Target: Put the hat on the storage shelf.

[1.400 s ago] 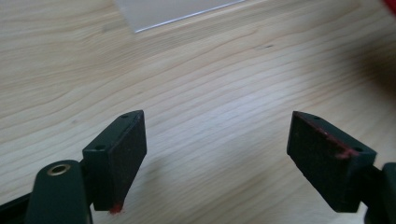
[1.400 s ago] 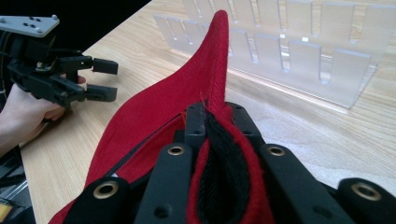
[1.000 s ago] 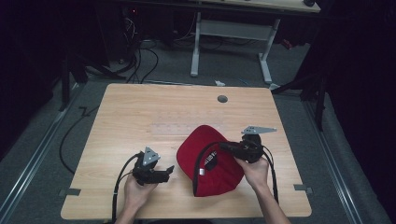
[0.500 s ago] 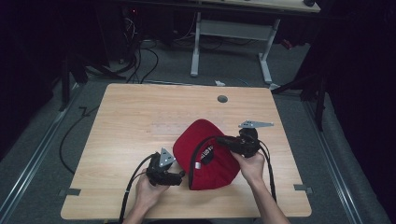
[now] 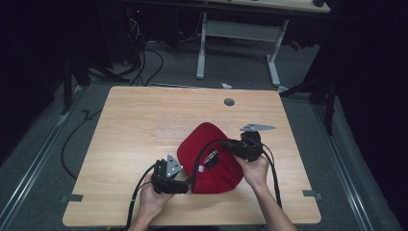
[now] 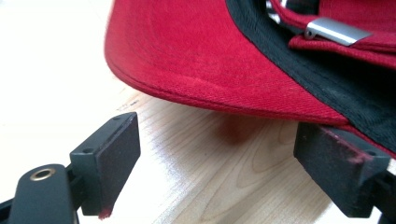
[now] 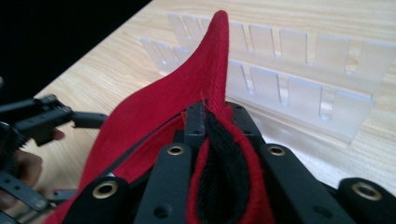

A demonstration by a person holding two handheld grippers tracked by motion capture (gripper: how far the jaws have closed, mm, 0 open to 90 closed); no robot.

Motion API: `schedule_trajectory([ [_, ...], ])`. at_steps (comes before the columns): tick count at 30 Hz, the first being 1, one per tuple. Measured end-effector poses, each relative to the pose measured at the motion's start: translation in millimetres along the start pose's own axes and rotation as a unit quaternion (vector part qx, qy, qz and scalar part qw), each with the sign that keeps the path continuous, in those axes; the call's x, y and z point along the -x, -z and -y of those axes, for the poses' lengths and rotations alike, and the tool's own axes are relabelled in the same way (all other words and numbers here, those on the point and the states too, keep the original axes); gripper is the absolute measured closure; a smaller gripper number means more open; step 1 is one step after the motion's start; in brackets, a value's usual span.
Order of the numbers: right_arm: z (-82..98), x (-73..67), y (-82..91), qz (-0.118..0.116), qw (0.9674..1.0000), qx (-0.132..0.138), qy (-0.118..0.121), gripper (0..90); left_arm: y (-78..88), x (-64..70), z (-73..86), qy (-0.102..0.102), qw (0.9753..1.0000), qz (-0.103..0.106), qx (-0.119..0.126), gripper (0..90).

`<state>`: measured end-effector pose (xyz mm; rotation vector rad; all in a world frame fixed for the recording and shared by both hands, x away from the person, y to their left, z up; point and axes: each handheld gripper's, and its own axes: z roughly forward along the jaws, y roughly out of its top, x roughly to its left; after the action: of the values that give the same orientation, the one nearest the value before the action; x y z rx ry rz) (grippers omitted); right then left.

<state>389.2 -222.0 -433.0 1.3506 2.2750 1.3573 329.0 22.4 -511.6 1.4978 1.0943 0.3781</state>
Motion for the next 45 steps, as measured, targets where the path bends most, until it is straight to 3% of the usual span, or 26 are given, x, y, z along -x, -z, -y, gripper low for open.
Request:
schedule_trajectory([
  [9,6.2,-0.6,2.7,0.011,0.9999,-0.012,0.0,80.4,7.3,2.2,-4.4,-0.009,0.9998,0.003,0.018,13.6],
  [11,6.6,-3.3,4.4,0.016,0.9996,-0.021,0.008,80.3,8.9,4.2,-4.8,-0.023,0.9996,0.001,0.015,12.9],
  [19,7.7,-11.4,4.5,0.009,0.999,-0.041,0.017,80.1,12.4,8.8,-9.2,-0.042,0.9989,0.007,0.021,13.1],
  [32,12.2,-21.3,-4.9,-0.011,0.9975,-0.068,0.016,79.0,9.8,8.6,-9.7,-0.061,0.9978,-0.011,0.025,15.6],
  [40,10.6,-26.5,-1.5,-0.02,0.9976,-0.064,0.016,78.5,14.5,11.9,-10.8,-0.077,0.9967,0.0,0.026,40.2],
  [45,10.8,-28.6,0.9,-0.023,0.9976,-0.063,0.016,78.1,16.4,12.6,-15.7,-0.082,0.9965,0.003,0.018,42.5],
])
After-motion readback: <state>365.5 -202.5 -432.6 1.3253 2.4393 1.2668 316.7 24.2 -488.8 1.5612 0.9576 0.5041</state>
